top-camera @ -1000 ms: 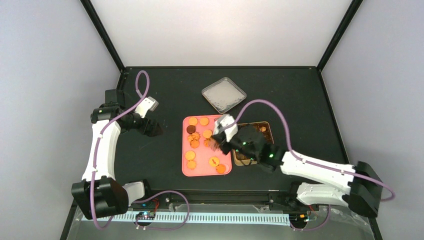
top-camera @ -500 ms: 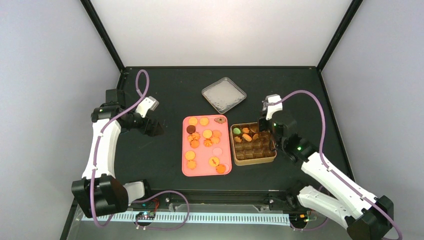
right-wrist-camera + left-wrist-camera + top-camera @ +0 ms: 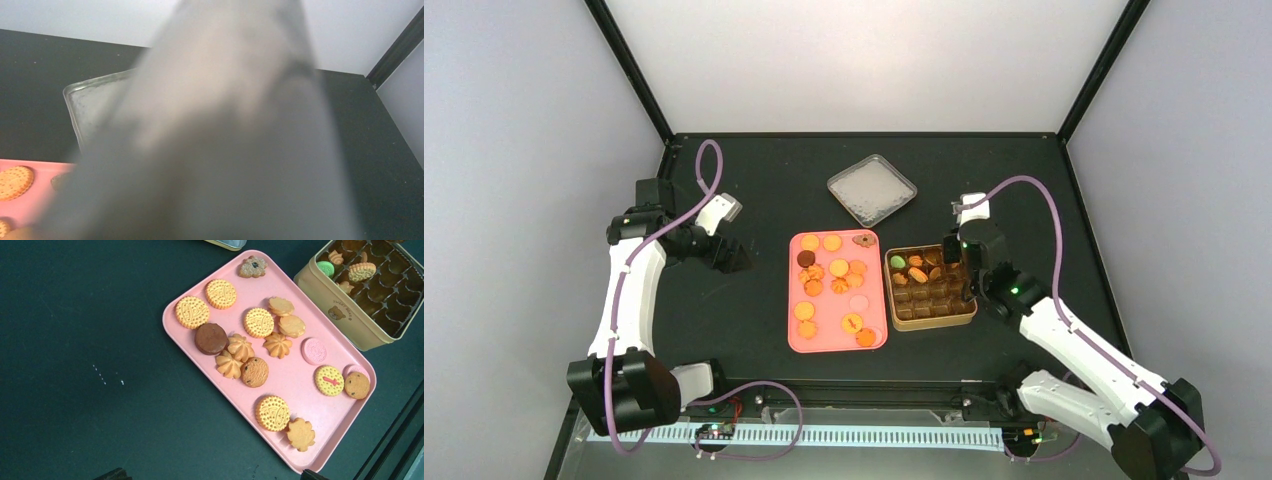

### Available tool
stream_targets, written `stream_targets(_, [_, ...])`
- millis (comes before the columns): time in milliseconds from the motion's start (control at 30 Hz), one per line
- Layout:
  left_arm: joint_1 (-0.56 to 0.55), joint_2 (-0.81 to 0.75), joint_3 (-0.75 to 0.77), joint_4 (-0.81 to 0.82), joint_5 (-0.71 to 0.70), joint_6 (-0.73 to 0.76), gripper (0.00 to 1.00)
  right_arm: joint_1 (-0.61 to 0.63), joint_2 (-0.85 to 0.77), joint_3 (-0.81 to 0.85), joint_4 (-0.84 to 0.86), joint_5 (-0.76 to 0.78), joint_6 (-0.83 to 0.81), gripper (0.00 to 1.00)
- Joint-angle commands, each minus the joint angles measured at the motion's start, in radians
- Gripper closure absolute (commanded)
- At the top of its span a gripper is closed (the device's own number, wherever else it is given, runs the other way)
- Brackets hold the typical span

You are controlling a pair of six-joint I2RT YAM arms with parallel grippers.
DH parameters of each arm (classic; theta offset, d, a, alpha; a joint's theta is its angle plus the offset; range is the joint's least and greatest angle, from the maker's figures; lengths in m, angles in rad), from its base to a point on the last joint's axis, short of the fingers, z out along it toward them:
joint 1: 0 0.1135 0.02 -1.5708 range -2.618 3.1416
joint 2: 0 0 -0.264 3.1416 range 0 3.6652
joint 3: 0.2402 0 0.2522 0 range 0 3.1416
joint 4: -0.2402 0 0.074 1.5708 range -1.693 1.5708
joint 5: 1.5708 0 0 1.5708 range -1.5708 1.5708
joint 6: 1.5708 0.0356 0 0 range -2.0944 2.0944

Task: Pack the cookies
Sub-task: Place the fake cookies in the empty pocket of the box.

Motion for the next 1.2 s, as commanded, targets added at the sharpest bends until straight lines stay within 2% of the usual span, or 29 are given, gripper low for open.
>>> stream_targets(0, [0.010, -0.005, -0.002, 0.012, 0.003, 0.016, 0.09, -0.007, 0.009, -0.004, 0.031, 0.038, 0.028, 0.77])
stream_targets(233, [0.011, -0.008, -0.001, 0.012, -0.005, 0.016, 0.09, -0.007, 0.019, -0.004, 0.047, 0.049, 0.037, 0.69])
stream_targets(367, [0.010, -0.009, 0.000, 0.010, -0.007, 0.016, 0.09, -0.007, 0.017, -0.001, 0.050, 0.047, 0.035, 0.68])
stream_targets(567, [0.010, -0.011, 0.001, 0.008, -0.009, 0.016, 0.09, -0.007, 0.007, 0.000, 0.045, 0.048, 0.034, 0.70])
stream_targets(767, [0.010, -0.012, 0.001, 0.006, -0.010, 0.017, 0.09, -0.007, -0.002, 0.007, 0.021, 0.052, 0.050, 0.79])
stream_targets(1167, [0.010, -0.011, 0.002, 0.006, -0.011, 0.018, 0.09, -0.007, -0.003, 0.052, -0.082, 0.091, 0.060, 0.84])
